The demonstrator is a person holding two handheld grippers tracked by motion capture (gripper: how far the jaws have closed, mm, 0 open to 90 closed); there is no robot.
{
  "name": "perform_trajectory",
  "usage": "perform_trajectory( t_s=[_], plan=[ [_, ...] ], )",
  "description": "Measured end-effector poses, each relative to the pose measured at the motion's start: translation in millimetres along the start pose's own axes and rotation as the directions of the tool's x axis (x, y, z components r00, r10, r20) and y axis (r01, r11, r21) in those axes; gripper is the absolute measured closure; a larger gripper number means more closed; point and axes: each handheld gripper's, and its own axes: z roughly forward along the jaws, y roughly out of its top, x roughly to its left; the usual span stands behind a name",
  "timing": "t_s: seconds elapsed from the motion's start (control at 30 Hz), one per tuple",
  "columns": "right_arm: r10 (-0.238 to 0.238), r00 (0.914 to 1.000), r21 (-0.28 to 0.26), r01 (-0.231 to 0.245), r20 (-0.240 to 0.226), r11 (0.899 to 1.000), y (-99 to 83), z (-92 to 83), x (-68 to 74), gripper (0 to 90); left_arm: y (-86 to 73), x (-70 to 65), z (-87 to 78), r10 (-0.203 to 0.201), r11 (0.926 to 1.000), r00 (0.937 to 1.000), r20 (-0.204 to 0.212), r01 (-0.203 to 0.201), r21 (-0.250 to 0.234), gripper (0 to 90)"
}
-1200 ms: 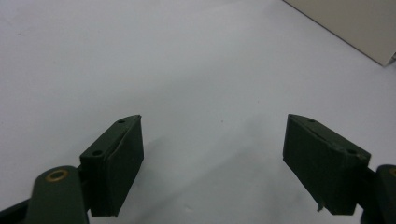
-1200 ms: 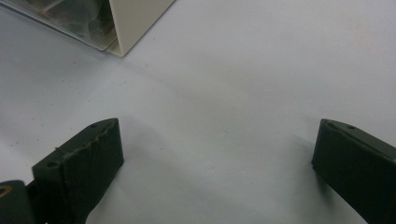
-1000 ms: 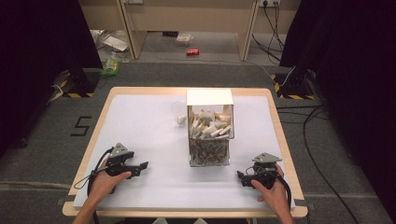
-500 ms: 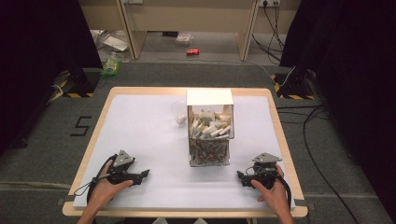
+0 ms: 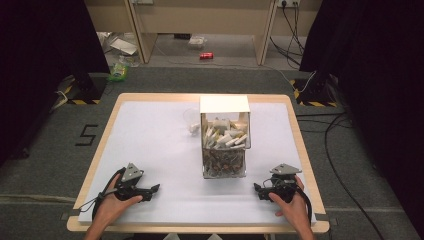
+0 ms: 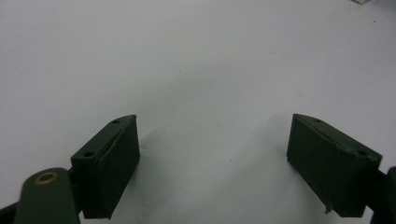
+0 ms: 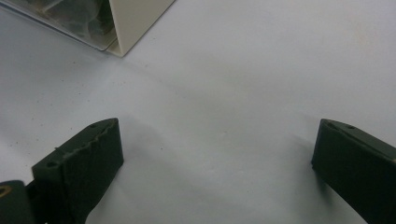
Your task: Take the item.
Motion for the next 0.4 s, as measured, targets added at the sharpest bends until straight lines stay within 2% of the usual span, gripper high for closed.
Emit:
perform_trajectory(
  t_s=[0.4],
  plan=[
    [-0.001,1.0000,0.000,0.001,0.000,1.000,0.0,0.0,-0.1,2.4,-0.1,0.5,0.0,0.004,1.0000,1.0000,0.003,-0.004,0.004,15.3]
  ],
)
